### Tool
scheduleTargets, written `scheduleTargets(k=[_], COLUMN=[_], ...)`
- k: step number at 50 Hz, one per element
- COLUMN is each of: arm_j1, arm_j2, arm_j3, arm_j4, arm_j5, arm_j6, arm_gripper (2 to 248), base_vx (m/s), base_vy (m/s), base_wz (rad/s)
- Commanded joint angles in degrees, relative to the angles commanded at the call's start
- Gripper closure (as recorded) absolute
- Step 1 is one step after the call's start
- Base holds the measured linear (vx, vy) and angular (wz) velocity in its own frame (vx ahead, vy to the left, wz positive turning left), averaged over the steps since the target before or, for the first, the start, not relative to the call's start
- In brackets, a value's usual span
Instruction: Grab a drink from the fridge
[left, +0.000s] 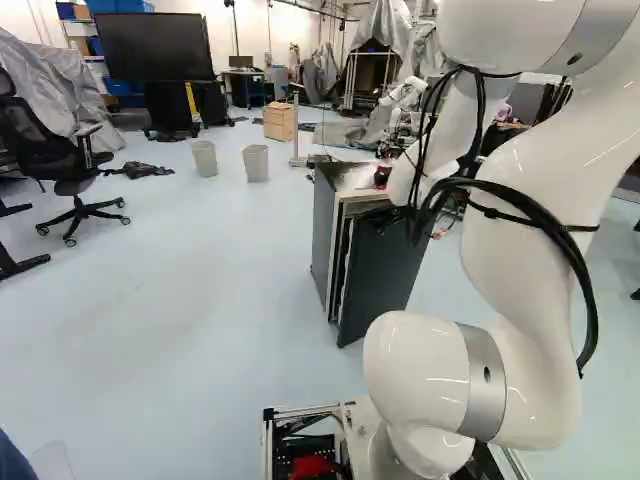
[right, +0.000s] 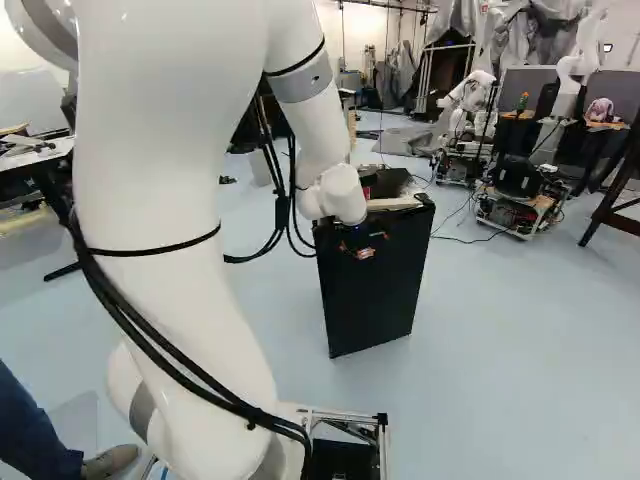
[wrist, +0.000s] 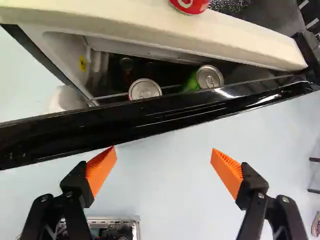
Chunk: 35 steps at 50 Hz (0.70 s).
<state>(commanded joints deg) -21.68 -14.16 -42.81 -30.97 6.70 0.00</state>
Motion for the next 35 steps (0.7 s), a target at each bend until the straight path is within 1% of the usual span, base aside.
scheduleTargets(k=[16, 35], arm_j1=[2.2, 3.6], arm_j2=[-0.1, -1.0], arm_j3=[-0.2, -1.3], arm_j4=[0.0, 0.0], arm_j5=[0.8, 1.7], arm_j6=[0.0, 0.0], arm_gripper=[3, 3], base_vx=[0.0, 0.0], base_vy=[0.0, 0.0], base_wz=[0.0, 0.0])
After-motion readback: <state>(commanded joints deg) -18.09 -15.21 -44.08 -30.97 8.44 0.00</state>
